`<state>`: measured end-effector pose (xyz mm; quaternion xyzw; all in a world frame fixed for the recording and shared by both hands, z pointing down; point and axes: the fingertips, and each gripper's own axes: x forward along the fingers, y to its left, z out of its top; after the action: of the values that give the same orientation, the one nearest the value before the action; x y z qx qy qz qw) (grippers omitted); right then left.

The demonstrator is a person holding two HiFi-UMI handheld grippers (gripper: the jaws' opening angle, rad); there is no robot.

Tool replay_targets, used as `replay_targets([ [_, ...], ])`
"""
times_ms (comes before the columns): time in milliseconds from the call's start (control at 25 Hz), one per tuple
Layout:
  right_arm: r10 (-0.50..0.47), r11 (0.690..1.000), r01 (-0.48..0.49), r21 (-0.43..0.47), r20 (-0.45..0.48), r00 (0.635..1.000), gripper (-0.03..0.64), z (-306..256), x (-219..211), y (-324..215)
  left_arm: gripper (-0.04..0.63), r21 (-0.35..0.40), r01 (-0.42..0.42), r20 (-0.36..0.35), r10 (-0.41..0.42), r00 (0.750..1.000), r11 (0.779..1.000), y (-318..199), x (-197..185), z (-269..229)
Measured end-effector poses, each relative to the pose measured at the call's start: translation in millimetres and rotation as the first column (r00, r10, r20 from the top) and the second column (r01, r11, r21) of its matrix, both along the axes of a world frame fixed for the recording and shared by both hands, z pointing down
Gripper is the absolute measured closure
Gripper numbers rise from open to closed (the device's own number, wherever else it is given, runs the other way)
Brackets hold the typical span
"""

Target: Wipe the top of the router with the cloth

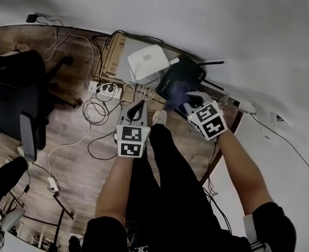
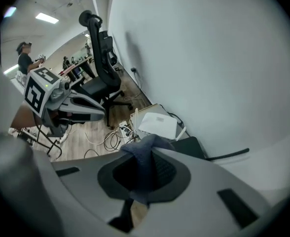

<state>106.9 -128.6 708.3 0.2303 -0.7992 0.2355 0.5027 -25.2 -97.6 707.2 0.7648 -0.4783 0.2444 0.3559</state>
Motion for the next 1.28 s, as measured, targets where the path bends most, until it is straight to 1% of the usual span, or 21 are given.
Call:
replay_targets([
  [120,-0.089,0.996,0.088,-0.032,-0.041,0.995,0.601,26.8,-7.8,-0.1,0.598,-0.012,0.001,-0.003,-0.001,1.000,1.000,-1.5,-5.6,26.7],
  [280,-0.188,0.979,0.181,-0.093,-0.072,0.979,0.601,66.4,-21.1,4.8,0.598,-0.029,-0.001,-0.010,0.001,1.000,1.000,0.3,-9.9,59.6],
  [400,-0.248,0.966,0.237,-0.105,-0.097,0.964,0.601,92.4,-27.5,7.5,0.598,-0.047,-0.003,-0.018,0.002,1.000,0.999,9.3,-9.2,81.2],
  [600,-0.286,0.955,0.271,-0.121,-0.124,0.950,0.601,127.9,-31.6,8.2,0.598,-0.088,-0.002,-0.038,-0.001,0.999,0.996,32.8,-5.2,108.1],
  [720,-0.320,0.945,0.303,-0.125,-0.156,0.935,0.601,149.0,-32.3,9.2,0.598,-0.111,-0.011,-0.048,0.006,0.999,0.994,44.7,-2.3,117.0],
  [920,-0.381,0.923,0.360,-0.136,-0.185,0.906,0.601,176.0,-33.5,21.6,0.598,-0.120,-0.044,-0.049,0.038,0.998,0.992,50.8,0.9,121.3],
  [1000,-0.405,0.913,0.385,-0.138,-0.181,0.896,0.601,183.8,-34.0,27.9,0.598,-0.120,-0.052,-0.043,0.047,0.998,0.991,49.9,-0.1,121.5],
  [1120,-0.424,0.903,0.401,-0.154,-0.159,0.892,0.601,187.7,-34.3,29.8,0.598,-0.118,-0.056,-0.033,0.053,0.998,0.991,44.1,-1.0,123.3],
  [1280,-0.458,0.879,0.421,-0.223,-0.151,0.876,0.601,188.0,-25.4,36.9,0.598,-0.122,-0.056,-0.036,0.052,0.998,0.991,39.1,1.1,124.5],
])
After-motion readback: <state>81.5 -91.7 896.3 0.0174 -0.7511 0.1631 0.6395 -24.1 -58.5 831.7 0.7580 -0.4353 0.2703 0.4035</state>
